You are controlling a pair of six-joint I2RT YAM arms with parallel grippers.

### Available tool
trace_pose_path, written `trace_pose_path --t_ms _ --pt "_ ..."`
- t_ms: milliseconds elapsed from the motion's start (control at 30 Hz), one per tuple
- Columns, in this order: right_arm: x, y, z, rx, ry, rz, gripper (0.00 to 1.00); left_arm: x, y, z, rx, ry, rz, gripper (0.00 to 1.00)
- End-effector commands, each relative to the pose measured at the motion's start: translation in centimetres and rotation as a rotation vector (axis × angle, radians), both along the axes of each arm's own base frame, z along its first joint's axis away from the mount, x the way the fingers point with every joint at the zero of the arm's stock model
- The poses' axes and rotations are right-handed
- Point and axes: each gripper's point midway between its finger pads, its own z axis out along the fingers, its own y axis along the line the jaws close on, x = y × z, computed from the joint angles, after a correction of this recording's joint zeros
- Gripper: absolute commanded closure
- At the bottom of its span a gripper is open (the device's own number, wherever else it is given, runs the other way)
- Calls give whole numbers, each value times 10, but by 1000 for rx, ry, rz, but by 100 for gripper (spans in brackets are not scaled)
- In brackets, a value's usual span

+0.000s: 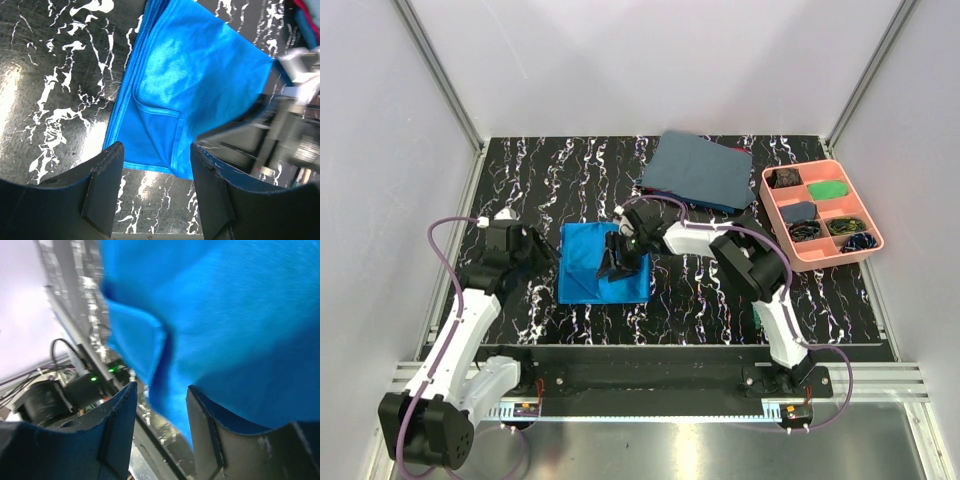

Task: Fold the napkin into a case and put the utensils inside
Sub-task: Fold the square-folded napkin at the center of the board.

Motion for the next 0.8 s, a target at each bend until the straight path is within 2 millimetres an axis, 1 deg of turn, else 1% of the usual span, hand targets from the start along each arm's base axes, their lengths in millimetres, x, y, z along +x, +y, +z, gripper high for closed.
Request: trace_pose_path --t_ms 0,33,167,200,233,300,333,400,433,500,533,567,600,633,700,733,767 --pt "0 13 0 25 -22 48 48 1 -9 14 -37 -63 -39 42" --pt "-1 14 -4 20 -14 48 49 0 -8 13 -38 -63 -38 42" --pt "-10 28 -6 43 3 70 50 0 -8 14 -34 -74 -43 42" --pt "-19 34 -6 49 8 92 51 0 -8 14 -33 -76 -42 42" --pt "-21 40 -7 52 8 102 51 1 -8 15 -32 -79 -41 42" --pt "-25 46 -6 57 7 113 51 1 -7 17 -31 -82 -41 42" --pt "-29 54 -4 65 3 128 51 1 -7 18 -29 -86 -41 42" --pt "-32 62 0 83 -2 147 52 1 -4 21 -19 -92 -30 42" --pt "-37 72 7 97 -12 166 52 1 -3 22 -15 -95 -25 42" --pt "-40 83 15 115 -31 189 52 1 0 24 -2 -97 -13 42" --pt "-39 93 25 133 -43 202 51 1 2 27 5 -101 -3 42" --pt "-45 100 30 143 -48 223 52 2 7 28 25 -102 21 41" --pt "-46 105 35 156 -56 238 51 0 9 29 33 -97 29 41" --pt "-45 115 43 177 -73 248 50 1 12 34 40 -107 38 41" --pt "-57 127 55 229 -32 299 51 -2 21 38 71 -106 75 39" --pt "-56 137 65 272 -35 313 51 -2 24 46 82 -121 93 39" --pt "-61 141 73 292 -6 316 51 -3 30 52 101 -139 115 39"
